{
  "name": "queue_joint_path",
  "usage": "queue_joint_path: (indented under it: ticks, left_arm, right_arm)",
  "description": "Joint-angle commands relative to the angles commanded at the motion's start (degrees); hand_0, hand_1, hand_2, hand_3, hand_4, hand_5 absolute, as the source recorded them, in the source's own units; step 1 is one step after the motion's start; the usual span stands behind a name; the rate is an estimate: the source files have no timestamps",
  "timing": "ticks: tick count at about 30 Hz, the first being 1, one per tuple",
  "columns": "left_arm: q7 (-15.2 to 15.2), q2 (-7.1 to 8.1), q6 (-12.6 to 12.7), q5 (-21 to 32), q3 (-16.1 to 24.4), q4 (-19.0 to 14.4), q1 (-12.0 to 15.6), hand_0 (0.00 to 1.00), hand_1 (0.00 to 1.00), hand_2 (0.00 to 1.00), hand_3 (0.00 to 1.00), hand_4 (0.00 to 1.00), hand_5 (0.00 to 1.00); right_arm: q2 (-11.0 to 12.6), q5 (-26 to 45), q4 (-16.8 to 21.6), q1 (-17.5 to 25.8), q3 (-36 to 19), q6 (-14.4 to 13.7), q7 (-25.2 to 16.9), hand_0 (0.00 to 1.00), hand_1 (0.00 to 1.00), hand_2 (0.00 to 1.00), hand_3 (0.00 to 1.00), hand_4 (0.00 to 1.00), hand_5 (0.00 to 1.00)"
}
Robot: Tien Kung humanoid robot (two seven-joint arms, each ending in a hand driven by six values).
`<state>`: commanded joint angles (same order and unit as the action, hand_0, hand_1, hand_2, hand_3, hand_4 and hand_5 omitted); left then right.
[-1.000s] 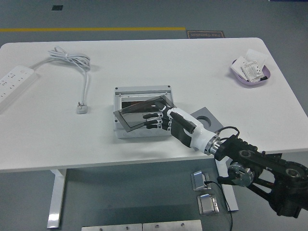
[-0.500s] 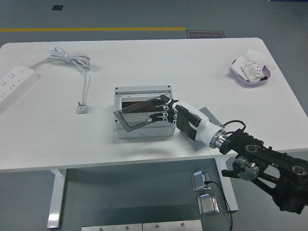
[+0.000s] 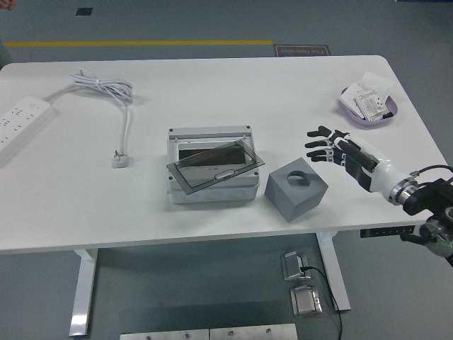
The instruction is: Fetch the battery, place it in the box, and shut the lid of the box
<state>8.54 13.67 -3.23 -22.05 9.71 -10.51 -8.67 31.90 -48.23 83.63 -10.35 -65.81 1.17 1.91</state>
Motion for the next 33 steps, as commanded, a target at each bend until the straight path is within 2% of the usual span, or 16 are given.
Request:
queue_joint_path:
  ticks: [4,9,15,33]
  left_arm:
    - [-0.10,-0.24,0.01,0.33,-0.26,0.01,0.02,0.728,0.750,0.728,0.688,0.581,0.481]
    - [-0.14,-0.16,0.04,0.38,-0.22,0.03,0.01,0.728,0.750,0.728,0.687,0.582,0.482]
    - [0.05,0.25,0.02,-0.36,0.57,0.06,-0.04,0.728,0.749,0.728,0.687,0.581,0.483]
    - [0.69,1.08,-0.10,-3.73,3.37,0.19,-0.55,0.730,0.749,0.728,0.690,0.574,0.481]
  right_arm:
    - [-4.11,-6.10,-1.31,1.44,-8.11,-1.86,-0.43,0.714,0.632,0.671,0.729,0.786,0.738]
    - [-7.75,-12.74,-2.88,2.25,-15.66,-4.63,-1.66,0.723,0.634,0.673,0.721,0.786,0.736]
    - [-11.15,-12.41,-4.87,3.56,-18.56,-8.19,-7.43,0.722,0.631,0.669,0.712,0.789,0.735]
    - [-11.47,-7.66,-5.44,3.82,-15.37,-9.13,-11.39,0.717,0.632,0.674,0.706,0.791,0.714]
